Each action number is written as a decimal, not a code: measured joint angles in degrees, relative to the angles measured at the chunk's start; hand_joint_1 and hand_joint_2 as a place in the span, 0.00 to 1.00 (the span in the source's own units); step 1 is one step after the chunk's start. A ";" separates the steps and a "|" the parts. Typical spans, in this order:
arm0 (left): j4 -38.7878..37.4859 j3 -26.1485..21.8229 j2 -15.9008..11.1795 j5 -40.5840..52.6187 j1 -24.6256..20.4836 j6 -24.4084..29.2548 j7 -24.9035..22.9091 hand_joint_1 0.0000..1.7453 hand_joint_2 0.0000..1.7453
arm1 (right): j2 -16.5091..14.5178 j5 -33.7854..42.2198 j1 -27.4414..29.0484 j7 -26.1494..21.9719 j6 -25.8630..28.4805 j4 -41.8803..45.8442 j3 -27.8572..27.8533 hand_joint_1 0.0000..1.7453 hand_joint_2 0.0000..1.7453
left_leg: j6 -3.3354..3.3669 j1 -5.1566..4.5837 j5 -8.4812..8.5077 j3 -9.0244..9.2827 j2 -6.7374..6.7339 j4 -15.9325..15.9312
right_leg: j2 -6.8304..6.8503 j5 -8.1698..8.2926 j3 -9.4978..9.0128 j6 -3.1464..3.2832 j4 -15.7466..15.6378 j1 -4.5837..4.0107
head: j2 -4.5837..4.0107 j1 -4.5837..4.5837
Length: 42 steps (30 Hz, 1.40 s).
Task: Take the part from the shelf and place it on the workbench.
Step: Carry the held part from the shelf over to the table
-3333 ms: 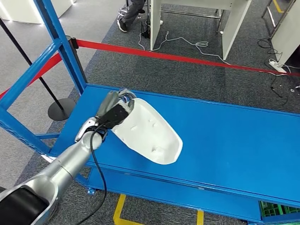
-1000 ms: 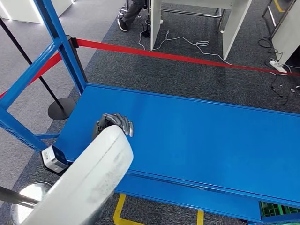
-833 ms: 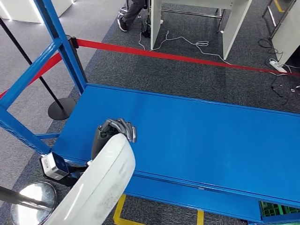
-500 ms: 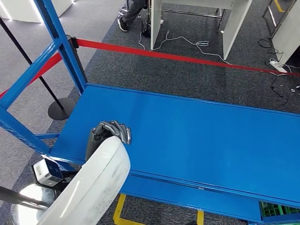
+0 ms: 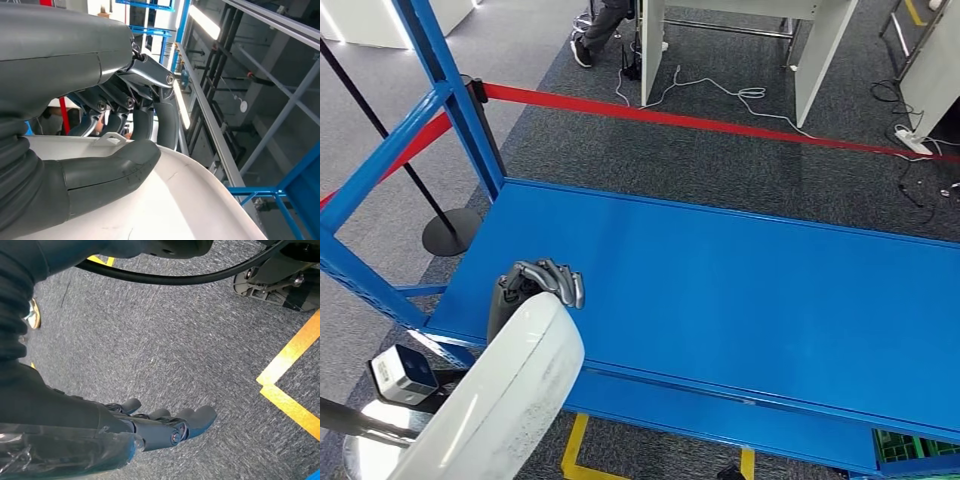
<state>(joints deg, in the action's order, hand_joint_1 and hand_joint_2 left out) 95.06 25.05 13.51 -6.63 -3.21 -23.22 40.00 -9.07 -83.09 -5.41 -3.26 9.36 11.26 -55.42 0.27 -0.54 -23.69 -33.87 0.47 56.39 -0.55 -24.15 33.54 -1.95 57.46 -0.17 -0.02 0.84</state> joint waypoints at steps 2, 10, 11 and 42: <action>0.07 -0.10 0.00 -0.02 0.07 -0.07 0.00 0.89 1.00 | 0.00 -0.87 0.00 0.34 0.79 0.00 0.04 0.00 1.00 | 0.00 0.00 0.00 0.00 0.00 0.00 | 0.00 0.00 0.00 0.00 0.00 0.00 | 0.00 0.00; 0.69 -0.50 0.13 -0.26 0.32 -0.51 0.00 0.89 1.00 | -0.01 -1.72 0.01 5.22 0.76 -0.01 0.22 0.00 1.00 | 1.16 0.13 0.33 0.69 -0.08 -1.22 | 0.00 -0.68 0.35 -0.87 0.61 0.21 | 0.00 0.05; 0.74 -0.49 0.16 -0.33 0.33 -0.56 0.00 0.89 1.00 | 0.00 -1.63 0.01 5.80 0.50 0.00 0.22 0.00 1.00 | 1.29 0.33 0.53 1.01 -0.14 -1.67 | 0.01 -1.91 1.26 -1.03 2.63 0.22 | 0.00 0.15; -0.53 2.46 0.04 -4.30 -0.42 -1.78 0.00 0.89 1.00 | 0.02 -3.62 -0.14 25.23 0.84 0.15 0.30 0.00 1.00 | 0.20 0.95 -0.64 -1.12 0.09 1.51 | -0.39 -4.71 2.59 -1.60 6.43 1.24 | 0.00 -0.11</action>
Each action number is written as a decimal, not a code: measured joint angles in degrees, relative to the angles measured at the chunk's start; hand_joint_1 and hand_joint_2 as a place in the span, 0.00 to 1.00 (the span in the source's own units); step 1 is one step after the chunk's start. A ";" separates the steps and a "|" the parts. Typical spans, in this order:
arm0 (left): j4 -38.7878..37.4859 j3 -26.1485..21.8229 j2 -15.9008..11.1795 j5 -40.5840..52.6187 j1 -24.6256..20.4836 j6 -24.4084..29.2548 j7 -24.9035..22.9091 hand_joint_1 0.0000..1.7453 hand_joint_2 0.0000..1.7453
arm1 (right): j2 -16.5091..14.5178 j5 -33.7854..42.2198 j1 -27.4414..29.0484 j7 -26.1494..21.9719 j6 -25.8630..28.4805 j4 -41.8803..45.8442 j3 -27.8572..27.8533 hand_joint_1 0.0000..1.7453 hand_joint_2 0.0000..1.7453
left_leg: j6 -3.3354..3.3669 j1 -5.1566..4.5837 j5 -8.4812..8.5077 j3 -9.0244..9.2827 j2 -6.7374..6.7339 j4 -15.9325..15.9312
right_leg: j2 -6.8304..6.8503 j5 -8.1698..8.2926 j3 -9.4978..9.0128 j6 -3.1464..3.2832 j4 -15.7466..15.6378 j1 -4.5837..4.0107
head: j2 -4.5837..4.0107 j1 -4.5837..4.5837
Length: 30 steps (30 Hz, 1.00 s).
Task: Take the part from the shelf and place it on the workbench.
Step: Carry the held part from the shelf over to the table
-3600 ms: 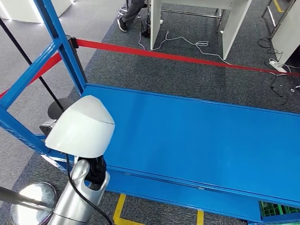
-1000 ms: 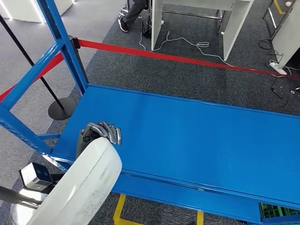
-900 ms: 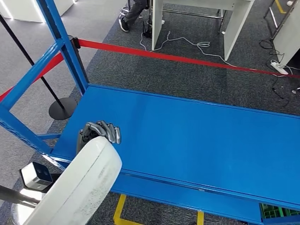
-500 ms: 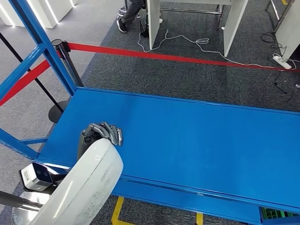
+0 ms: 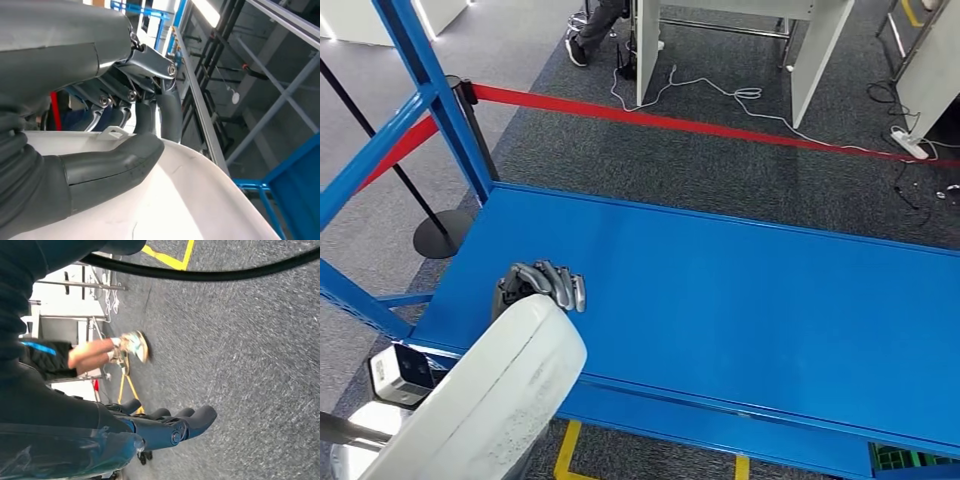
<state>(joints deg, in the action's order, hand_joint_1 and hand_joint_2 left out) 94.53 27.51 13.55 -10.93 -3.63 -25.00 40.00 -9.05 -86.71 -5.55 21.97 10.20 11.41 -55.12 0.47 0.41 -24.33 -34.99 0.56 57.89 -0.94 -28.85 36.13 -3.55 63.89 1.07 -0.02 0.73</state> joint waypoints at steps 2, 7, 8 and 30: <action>-0.24 0.42 -0.04 -0.04 -0.08 -0.03 0.00 0.89 1.00 | 0.00 0.00 0.02 0.09 0.00 -0.01 0.00 0.00 1.00 | 0.38 -0.14 -0.12 0.04 -0.08 0.01 | 0.22 -3.30 3.54 -0.16 7.31 -0.08 | 0.00 0.08; -0.79 0.65 -0.07 -0.05 -0.13 -0.03 0.00 0.89 1.00 | 0.02 0.00 0.01 0.15 -0.01 0.00 0.00 0.00 1.00 | 0.36 -0.31 -0.48 0.62 0.05 0.09 | 0.36 1.29 2.11 -0.03 3.17 -0.14 | 0.00 0.09; -0.84 0.67 -0.07 -0.10 -0.15 -0.05 0.00 0.89 1.00 | 0.02 0.00 -0.06 0.16 -0.01 0.00 0.00 0.00 1.00 | 0.16 -0.43 -0.64 0.70 0.10 0.23 | 0.38 2.62 0.34 0.12 -0.37 -0.17 | 0.00 0.07; -3.05 2.98 -0.50 -0.83 -1.07 0.11 -0.24 0.89 1.00 | 0.14 0.23 -0.15 1.94 -0.02 0.05 0.00 0.00 1.00 | -1.10 -0.01 -0.13 -0.09 0.01 1.23 | 0.18 3.77 -1.64 0.60 -4.49 0.04 | 0.00 -0.65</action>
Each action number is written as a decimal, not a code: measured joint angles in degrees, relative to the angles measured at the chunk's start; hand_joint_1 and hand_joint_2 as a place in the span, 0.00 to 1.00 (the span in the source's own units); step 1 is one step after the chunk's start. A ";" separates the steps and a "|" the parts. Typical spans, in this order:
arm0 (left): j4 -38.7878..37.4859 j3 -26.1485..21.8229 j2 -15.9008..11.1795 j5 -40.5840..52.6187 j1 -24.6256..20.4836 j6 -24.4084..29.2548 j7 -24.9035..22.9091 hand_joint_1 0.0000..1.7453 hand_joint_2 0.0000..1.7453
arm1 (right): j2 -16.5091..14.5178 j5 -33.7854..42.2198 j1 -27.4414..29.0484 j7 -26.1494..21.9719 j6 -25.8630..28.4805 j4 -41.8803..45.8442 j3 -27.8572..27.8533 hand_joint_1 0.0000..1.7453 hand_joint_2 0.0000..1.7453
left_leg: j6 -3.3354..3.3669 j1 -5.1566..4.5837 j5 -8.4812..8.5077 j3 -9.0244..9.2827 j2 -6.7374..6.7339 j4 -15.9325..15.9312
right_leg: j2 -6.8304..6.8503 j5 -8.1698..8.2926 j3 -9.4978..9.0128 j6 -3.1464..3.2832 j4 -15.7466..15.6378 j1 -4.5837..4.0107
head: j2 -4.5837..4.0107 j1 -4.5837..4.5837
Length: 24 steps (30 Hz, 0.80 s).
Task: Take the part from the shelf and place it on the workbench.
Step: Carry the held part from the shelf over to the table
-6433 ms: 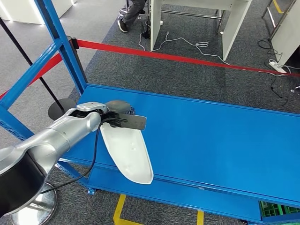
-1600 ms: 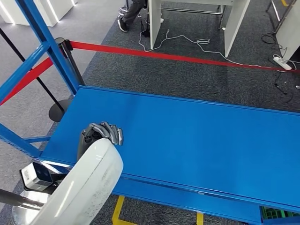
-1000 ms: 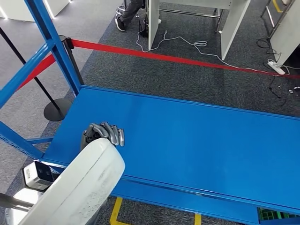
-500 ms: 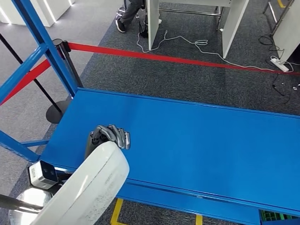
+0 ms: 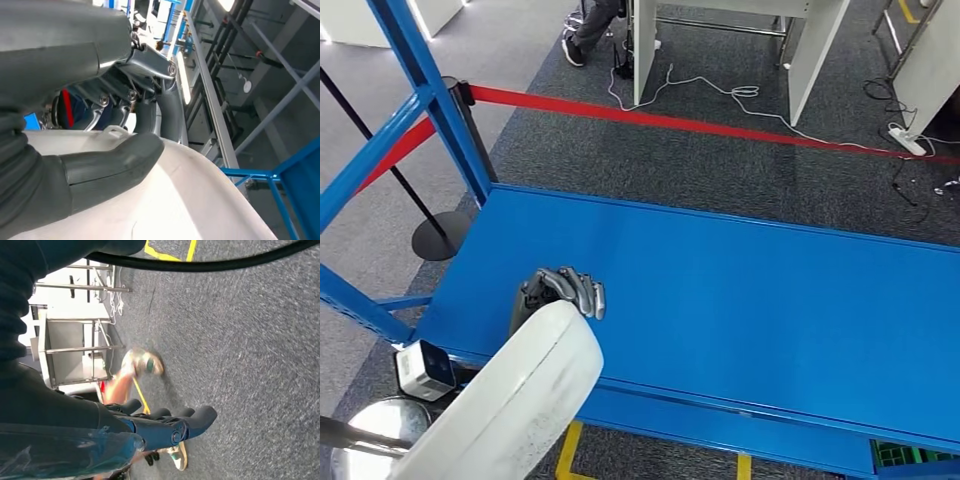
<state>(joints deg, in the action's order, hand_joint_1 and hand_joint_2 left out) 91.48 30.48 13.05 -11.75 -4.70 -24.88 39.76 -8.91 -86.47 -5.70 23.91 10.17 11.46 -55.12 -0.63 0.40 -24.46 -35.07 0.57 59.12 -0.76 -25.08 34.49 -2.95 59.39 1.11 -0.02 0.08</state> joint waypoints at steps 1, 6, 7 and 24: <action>-0.58 0.41 -0.02 -0.15 -0.26 0.18 -0.14 0.89 1.00 | 0.01 0.07 0.03 0.00 -0.01 0.01 0.00 0.00 1.00 | 0.65 -0.02 0.07 0.23 0.03 -0.86 | 0.07 -0.61 0.35 -0.55 0.59 -0.04 | 0.00 0.06; -1.78 0.88 -0.14 -0.22 -0.64 0.83 -0.38 0.89 1.00 | 0.01 0.09 0.11 -0.02 -0.01 0.01 0.00 0.00 1.00 | 1.97 -0.28 0.84 -0.50 -0.30 -0.99 | 0.25 -8.96 5.43 -0.86 14.88 -0.10 | 0.00 0.43; -1.98 0.91 -0.16 -0.22 -0.64 0.87 -0.39 0.89 1.00 | 0.01 0.09 0.13 -0.02 -0.01 0.01 0.00 0.00 1.00 | 2.02 -0.36 1.04 -0.71 -0.31 -0.99 | 0.26 -8.68 5.09 -0.82 15.17 -0.12 | 0.00 0.43; -2.76 1.84 -0.64 -0.07 -0.97 1.66 -0.48 0.89 1.00 | 0.08 -0.01 -0.11 -0.30 0.10 0.01 -0.09 0.00 1.00 | -1.60 -0.27 -5.40 -2.44 -0.20 10.72 | 0.53 1.46 1.15 1.78 -0.40 -0.31 | 0.00 0.03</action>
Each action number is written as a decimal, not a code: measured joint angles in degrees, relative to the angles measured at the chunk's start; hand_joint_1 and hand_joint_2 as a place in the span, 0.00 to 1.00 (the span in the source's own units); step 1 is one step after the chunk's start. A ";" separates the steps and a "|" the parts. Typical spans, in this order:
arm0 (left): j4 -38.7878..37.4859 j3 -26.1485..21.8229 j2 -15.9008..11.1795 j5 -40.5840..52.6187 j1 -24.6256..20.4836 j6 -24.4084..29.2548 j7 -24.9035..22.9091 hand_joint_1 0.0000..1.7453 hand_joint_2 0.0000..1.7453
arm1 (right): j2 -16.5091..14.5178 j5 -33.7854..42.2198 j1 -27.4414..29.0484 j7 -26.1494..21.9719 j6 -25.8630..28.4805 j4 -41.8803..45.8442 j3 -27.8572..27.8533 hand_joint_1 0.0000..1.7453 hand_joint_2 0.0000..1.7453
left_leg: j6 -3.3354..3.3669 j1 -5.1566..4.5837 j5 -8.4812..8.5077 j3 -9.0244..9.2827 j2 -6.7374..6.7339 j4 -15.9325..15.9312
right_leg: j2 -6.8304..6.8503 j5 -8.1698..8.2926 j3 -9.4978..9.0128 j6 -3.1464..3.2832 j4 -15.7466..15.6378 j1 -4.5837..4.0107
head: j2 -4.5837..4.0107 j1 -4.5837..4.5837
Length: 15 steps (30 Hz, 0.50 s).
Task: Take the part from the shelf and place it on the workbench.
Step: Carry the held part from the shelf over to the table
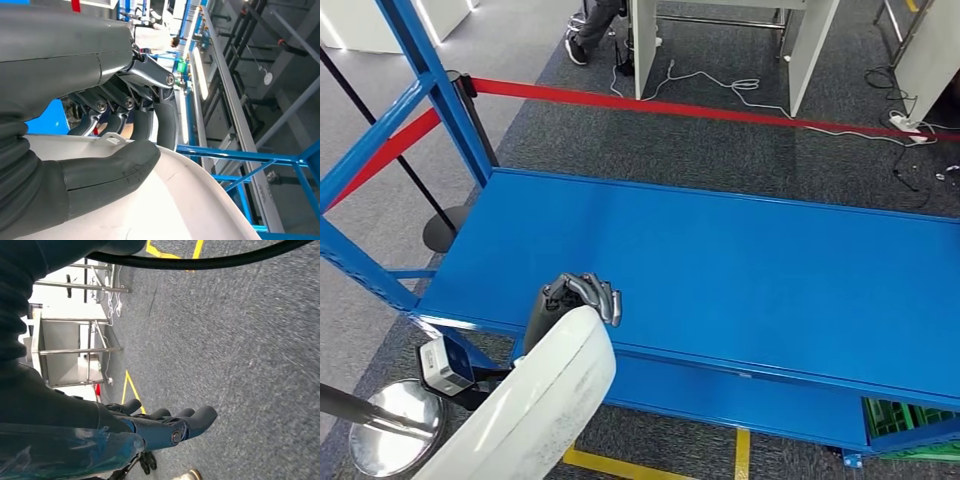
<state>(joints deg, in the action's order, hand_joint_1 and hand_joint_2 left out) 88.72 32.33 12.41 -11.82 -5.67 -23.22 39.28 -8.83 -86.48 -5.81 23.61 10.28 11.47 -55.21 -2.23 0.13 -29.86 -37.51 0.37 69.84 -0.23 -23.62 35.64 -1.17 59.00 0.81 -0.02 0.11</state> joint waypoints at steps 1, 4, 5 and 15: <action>-0.01 0.03 0.01 0.00 -0.07 0.02 0.00 0.89 1.00 | 0.00 -0.02 -0.02 -0.03 -0.01 0.01 -0.01 0.00 1.00 | 0.18 0.00 1.03 2.83 0.00 -3.62 | -0.03 0.42 0.43 -0.23 0.02 -0.02 | 0.00 0.00; -0.01 0.09 0.09 -0.02 -0.42 0.11 0.00 0.89 1.00 | 0.00 -0.07 -0.06 -0.15 -0.01 0.02 -0.03 0.00 1.00 | 1.01 -0.20 1.33 8.50 0.10 -12.20 | -0.05 1.68 1.27 -1.15 0.03 -0.18 | 0.00 0.04; -0.01 0.09 0.10 -0.06 -0.45 0.15 0.00 0.89 1.00 | 0.00 -0.08 -0.05 -0.18 -0.01 0.02 -0.03 0.00 1.00 | 1.42 -0.34 1.35 8.55 0.15 -12.88 | -0.03 2.20 1.43 -1.50 -0.14 -0.17 | 0.00 0.07; -0.17 0.09 0.02 -0.25 -0.37 0.20 -0.15 0.89 1.00 | 0.00 -0.08 0.23 -0.38 -0.11 0.02 -0.12 0.00 1.00 | 3.67 -0.57 6.77 2.60 -0.26 -13.22 | -0.08 -6.58 2.74 -2.72 13.42 -0.12 | 0.00 0.46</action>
<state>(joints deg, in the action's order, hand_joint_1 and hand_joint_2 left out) 88.55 32.41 12.43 -12.07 -6.04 -23.02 39.13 -8.83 -86.55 -5.58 23.23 10.16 11.50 -55.33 1.45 -0.44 -23.09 -34.91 0.11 56.61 -0.31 -30.20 38.39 -3.89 72.41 0.68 -0.02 0.58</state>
